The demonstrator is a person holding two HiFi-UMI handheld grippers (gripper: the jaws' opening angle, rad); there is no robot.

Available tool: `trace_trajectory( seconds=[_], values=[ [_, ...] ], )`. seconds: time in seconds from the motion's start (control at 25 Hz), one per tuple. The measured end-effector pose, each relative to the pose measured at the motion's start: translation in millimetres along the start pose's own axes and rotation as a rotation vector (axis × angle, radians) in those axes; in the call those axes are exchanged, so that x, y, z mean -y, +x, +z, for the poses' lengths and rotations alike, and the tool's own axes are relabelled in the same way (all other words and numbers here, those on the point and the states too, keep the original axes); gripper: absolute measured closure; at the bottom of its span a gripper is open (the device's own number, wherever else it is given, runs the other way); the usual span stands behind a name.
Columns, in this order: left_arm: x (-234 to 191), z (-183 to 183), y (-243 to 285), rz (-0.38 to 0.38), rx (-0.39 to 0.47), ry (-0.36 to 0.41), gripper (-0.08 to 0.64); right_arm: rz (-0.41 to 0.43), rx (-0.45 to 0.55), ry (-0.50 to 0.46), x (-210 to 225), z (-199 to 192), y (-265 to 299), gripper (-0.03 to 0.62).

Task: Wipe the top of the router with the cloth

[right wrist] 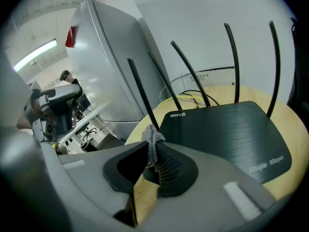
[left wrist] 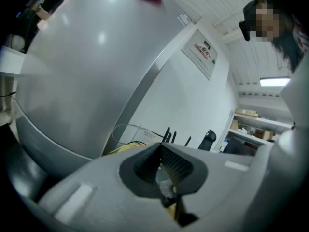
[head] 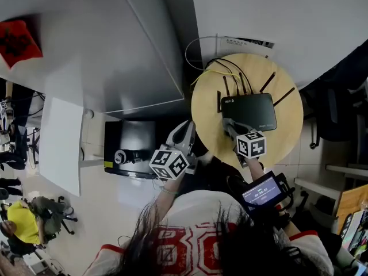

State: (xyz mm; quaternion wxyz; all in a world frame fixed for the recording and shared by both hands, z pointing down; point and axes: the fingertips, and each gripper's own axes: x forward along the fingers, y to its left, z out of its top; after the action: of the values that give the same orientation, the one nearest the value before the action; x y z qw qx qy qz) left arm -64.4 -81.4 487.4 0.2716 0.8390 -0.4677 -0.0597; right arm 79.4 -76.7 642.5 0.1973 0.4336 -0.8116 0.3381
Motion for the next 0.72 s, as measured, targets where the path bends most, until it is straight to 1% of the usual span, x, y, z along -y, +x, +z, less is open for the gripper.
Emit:
trace_trajectory(
  seconds=[0.12, 0.2, 0.56, 0.72],
  values=[
    [0.0, 0.9, 0.5, 0.0, 0.005, -0.004, 0.56, -0.028, 0.012, 0.012, 15.7, 0.5, -10.1, 0.548],
    [-0.3, 1.2, 2.6, -0.001, 0.008, -0.007, 0.56, -0.063, 0.022, 0.027, 32.9, 1.2, -18.5, 0.549],
    [7.0, -2.3, 12.5, -0.013, 0.008, -0.016, 0.56, -0.278, 0.089, 0.137, 135.7, 2.5, -80.3, 0.549],
    [7.2, -2.3, 16.6, -0.012, 0.009, -0.017, 0.56, -0.367, 0.117, 0.189, 174.9, 0.7, -105.3, 0.549]
  ],
)
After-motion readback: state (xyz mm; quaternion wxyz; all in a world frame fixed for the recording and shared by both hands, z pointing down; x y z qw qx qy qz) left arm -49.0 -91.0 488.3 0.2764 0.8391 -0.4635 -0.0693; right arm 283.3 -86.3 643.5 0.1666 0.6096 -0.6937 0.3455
